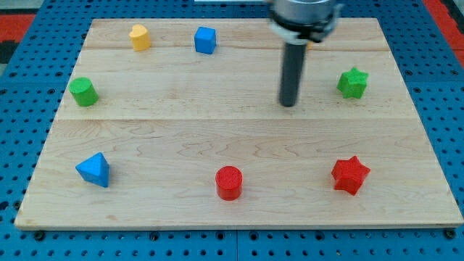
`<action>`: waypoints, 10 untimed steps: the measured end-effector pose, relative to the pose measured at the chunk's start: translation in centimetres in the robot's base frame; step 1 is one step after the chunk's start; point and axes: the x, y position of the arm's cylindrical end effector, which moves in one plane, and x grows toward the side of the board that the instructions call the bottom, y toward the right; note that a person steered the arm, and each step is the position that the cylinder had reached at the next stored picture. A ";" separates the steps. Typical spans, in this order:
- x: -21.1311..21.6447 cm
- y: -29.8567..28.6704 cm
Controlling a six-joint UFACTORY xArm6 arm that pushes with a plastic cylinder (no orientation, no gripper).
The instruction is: Move your green star closer to the red star
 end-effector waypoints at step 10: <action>-1.7 0.2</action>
